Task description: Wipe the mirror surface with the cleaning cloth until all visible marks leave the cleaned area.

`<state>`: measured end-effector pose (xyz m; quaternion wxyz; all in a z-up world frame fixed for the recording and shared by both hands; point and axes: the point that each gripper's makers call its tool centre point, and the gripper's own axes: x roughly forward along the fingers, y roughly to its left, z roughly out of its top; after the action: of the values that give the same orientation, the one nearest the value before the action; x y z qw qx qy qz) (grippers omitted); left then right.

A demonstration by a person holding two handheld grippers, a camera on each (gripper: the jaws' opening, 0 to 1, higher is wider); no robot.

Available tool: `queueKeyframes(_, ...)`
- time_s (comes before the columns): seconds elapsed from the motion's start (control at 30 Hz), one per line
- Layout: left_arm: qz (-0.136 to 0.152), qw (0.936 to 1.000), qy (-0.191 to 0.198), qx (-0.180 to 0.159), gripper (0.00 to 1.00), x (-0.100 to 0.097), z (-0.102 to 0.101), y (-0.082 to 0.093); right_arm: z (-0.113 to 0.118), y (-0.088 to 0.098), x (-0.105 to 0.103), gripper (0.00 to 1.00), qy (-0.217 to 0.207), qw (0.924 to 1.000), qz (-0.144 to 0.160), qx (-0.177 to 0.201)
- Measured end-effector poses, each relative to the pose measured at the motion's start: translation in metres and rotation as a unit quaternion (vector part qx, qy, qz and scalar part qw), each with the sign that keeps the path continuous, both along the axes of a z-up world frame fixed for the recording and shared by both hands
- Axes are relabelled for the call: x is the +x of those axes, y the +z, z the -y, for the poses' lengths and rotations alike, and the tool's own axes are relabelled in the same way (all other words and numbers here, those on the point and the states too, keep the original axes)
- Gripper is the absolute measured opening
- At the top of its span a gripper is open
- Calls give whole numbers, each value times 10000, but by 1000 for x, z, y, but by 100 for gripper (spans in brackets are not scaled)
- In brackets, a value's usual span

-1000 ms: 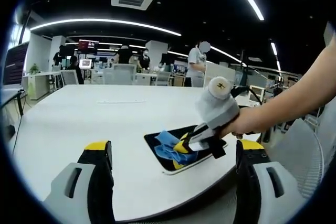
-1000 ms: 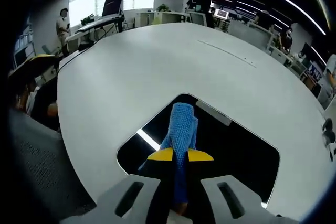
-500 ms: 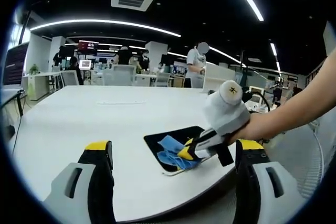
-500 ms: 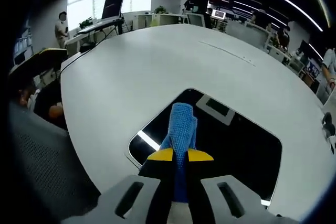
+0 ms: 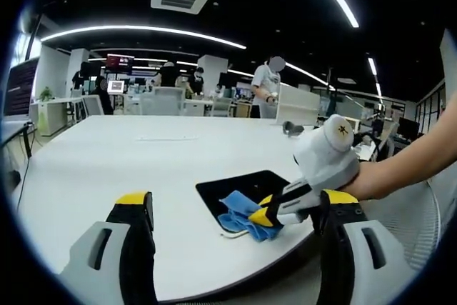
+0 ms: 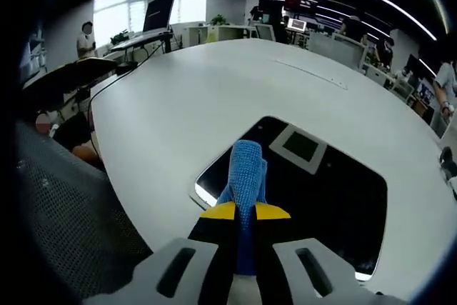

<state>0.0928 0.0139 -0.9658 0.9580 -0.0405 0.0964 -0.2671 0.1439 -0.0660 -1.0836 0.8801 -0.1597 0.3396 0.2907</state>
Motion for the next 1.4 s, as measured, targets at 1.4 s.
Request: queueKeyframes(1.4, -214, 9997, -78, 67, 96, -3, 2, -6, 15, 1, 2, 1, -233, 9982, 257, 490)
